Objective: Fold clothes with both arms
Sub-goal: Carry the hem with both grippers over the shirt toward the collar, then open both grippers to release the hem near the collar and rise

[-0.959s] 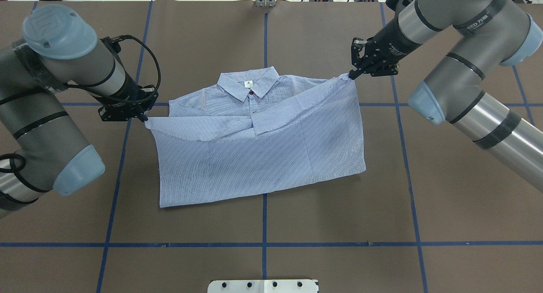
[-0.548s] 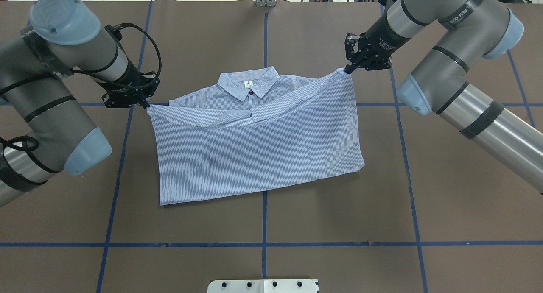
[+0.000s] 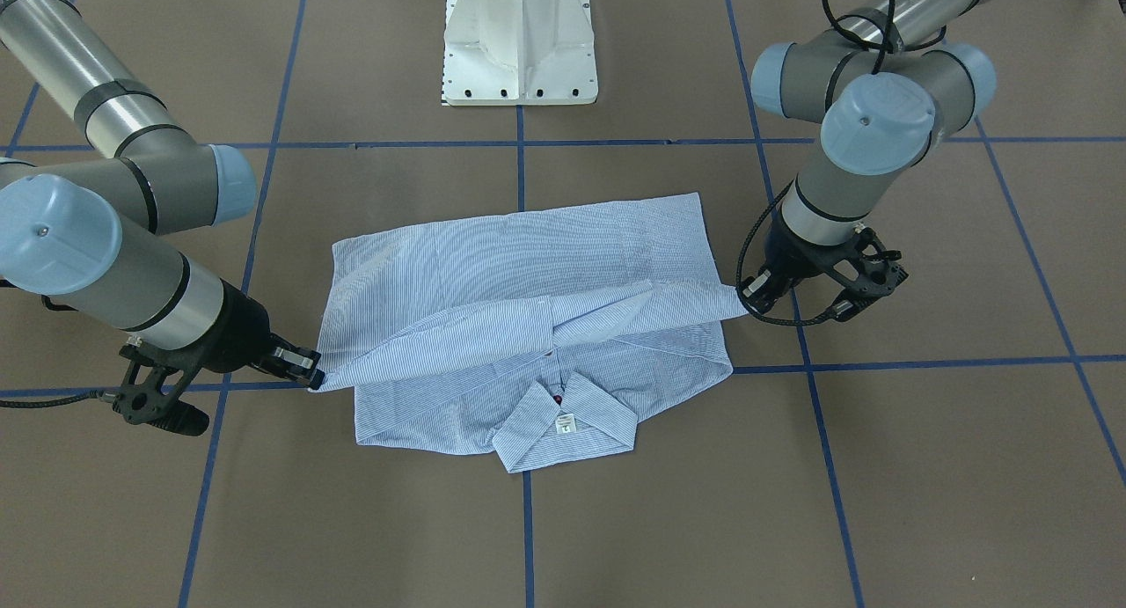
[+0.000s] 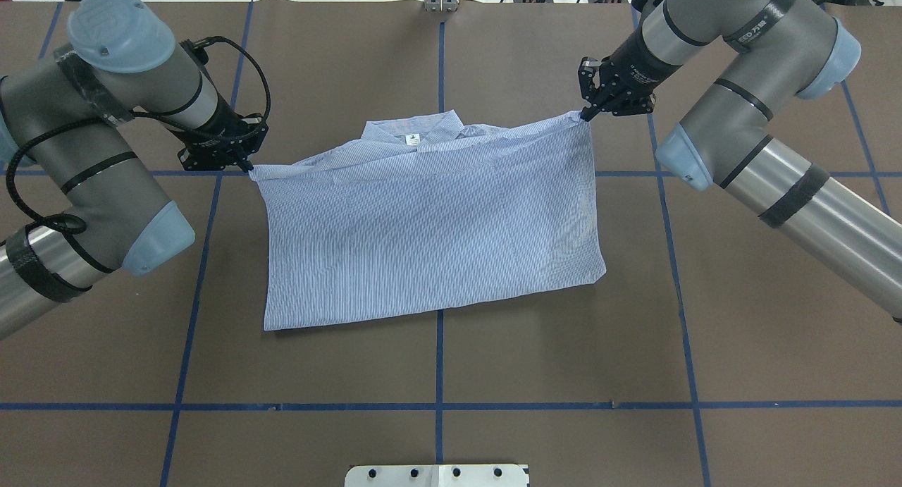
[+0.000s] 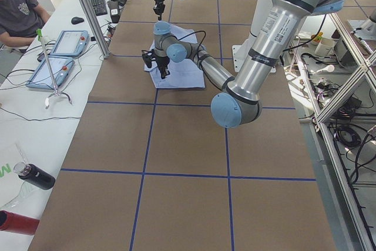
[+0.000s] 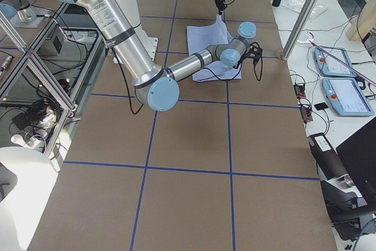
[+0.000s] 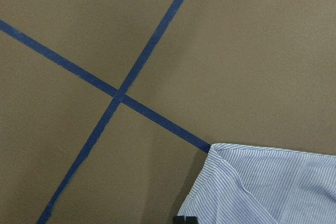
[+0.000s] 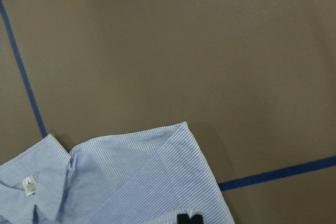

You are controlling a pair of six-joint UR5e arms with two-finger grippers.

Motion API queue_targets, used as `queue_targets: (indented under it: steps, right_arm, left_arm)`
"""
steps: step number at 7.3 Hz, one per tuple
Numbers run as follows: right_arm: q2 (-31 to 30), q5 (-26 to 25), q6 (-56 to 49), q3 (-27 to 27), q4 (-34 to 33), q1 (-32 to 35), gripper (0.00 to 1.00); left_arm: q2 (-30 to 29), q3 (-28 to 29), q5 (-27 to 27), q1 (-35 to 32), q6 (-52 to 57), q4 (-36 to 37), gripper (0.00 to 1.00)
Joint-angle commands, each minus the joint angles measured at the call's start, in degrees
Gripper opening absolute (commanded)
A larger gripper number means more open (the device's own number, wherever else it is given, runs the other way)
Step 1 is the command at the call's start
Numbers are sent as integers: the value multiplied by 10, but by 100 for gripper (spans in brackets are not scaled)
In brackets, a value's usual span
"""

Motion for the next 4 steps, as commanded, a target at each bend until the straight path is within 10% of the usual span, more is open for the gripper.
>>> queue_targets:
  steps: [1, 3, 4]
  right_arm:
    - [14, -4, 1, -8, -1, -4, 0]
    - [21, -4, 1, -11, -1, -5, 0]
    - [20, -3, 1, -13, -1, -5, 0]
  left_arm:
    - [-3, 5, 1, 0, 0, -2, 0]
    - [-3, 5, 1, 0, 1, -1, 0]
    - [-2, 5, 2, 0, 2, -1, 20]
